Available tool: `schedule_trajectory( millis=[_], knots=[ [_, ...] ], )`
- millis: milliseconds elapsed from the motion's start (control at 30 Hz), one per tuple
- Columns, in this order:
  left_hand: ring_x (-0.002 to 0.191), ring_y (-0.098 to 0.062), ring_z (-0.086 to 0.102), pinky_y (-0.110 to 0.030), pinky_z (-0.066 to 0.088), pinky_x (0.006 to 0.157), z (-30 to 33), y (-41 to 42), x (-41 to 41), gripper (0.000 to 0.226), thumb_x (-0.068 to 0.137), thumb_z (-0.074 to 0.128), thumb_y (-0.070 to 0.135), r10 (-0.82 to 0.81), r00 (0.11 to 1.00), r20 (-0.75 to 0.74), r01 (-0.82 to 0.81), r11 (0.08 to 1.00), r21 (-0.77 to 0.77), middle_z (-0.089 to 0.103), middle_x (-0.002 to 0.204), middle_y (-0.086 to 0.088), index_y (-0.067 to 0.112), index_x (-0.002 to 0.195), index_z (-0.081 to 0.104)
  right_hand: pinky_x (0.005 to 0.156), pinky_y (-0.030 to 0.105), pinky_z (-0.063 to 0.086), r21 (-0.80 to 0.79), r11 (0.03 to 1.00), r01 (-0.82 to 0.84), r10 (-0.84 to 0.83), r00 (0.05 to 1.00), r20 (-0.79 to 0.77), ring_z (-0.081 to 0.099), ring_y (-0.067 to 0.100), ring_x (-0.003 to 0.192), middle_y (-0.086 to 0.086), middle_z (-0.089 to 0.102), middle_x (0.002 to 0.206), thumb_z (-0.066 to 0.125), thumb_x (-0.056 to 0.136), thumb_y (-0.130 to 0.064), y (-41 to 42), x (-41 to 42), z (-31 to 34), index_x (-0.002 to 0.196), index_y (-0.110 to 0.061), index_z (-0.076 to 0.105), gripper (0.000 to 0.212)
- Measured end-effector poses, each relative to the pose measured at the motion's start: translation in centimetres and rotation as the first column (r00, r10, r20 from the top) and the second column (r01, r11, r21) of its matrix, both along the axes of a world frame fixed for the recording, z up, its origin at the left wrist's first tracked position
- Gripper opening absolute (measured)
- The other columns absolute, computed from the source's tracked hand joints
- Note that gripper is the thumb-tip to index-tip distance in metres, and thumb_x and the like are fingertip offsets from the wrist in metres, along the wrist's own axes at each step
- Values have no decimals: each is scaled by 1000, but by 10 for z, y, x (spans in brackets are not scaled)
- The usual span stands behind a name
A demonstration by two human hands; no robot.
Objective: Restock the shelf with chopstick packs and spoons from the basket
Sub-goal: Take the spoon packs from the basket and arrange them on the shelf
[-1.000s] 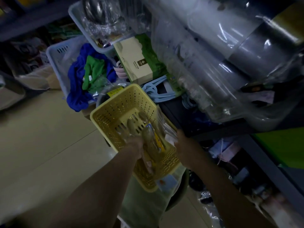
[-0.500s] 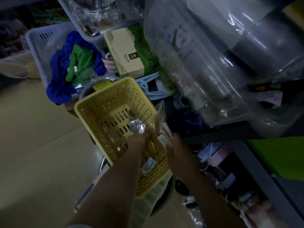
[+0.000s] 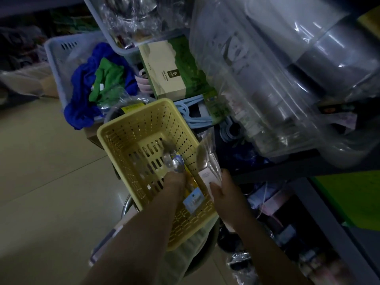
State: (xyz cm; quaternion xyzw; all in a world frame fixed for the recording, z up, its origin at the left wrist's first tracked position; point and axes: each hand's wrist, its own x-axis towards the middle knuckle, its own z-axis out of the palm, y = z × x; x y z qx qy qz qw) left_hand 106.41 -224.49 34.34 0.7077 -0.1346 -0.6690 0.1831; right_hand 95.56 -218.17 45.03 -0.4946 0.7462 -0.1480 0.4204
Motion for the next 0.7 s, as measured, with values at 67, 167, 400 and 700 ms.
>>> schedule_trajectory(
  millis=[67,167,400,700],
  knots=[
    [64,-23,58,-30,49,54,20,0,2,25,90,52,18,-87,992,91,93,994,-64,59,75,-14,-5,97,59,97,38,46,-6,1000,-19,19,1000,-15,55,30,118,16,54,132,42,96,-16,-1,-1,3,139,-10,31,45],
    [69,-23,60,-30,54,63,63,0,15,15,88,55,17,-135,985,106,155,965,-210,64,78,-12,4,87,61,88,30,46,-60,996,-73,71,997,-40,58,26,110,9,58,126,42,96,-17,1,1,21,137,-13,33,42],
    [46,-2,54,-26,45,57,176,25,91,23,91,52,16,-514,851,103,471,663,-582,58,54,5,12,68,54,80,0,37,-244,965,-97,89,995,-44,54,1,108,-10,57,118,48,95,-17,52,0,108,133,-14,42,38],
    [85,-31,60,-44,47,74,336,74,69,31,94,39,38,-836,320,445,760,-53,-647,58,95,-10,30,120,25,61,3,41,-531,810,246,-334,940,-74,57,-19,78,-27,58,84,45,94,-29,173,3,234,103,-34,40,12]
  ],
)
